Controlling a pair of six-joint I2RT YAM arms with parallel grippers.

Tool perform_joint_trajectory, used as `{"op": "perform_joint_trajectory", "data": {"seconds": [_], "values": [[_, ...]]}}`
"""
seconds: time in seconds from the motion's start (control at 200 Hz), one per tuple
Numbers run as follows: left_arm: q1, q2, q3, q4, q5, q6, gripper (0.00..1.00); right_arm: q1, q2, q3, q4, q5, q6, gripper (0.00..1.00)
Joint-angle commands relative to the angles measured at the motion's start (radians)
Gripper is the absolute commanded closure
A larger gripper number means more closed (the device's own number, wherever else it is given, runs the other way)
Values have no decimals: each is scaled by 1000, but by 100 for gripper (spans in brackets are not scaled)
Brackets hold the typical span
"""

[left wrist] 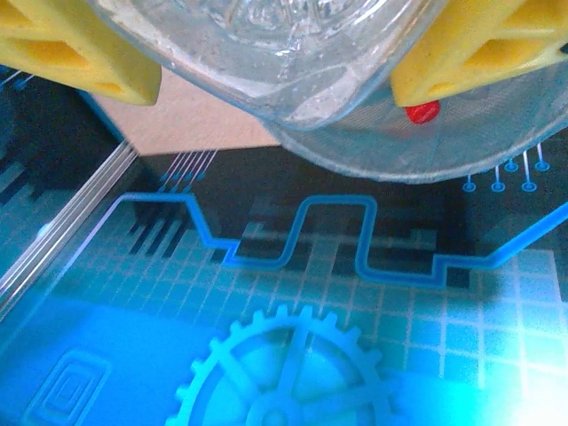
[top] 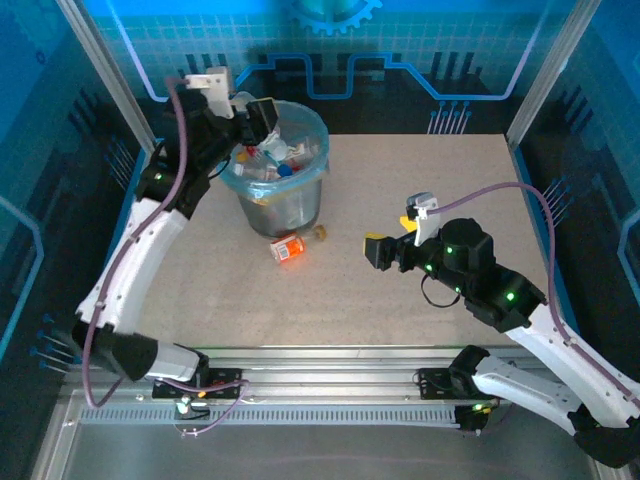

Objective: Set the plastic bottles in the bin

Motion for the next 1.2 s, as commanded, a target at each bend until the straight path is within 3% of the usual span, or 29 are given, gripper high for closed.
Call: {"op": "perform_joint_trajectory", "data": {"seconds": [0.0, 0.52, 0.57, 0.685, 0.76, 1.0, 1.191], "values": [[17, 36, 64, -83, -6, 105, 100, 12, -13, 17, -41, 42, 8, 5], [47, 176, 141, -191, -198, 344, 99, 4, -11, -15, -61, 94, -5, 6], [48, 188, 146, -205, -197, 350, 90, 1, -8, -15, -64, 100, -7, 6], [48, 193, 145, -222, -171, 348, 37, -1, -6, -16, -62, 98, -7, 6], [48, 187, 140, -216, -156, 343, 25, -3, -4, -13, -64, 97, -9, 6], [47, 179, 153, -224, -118, 330, 24, -7, 7, -12, -63, 91, -6, 5], [46, 210, 157, -255, -78, 307, 31, -9, 18, -8, -60, 82, -4, 6]]}}
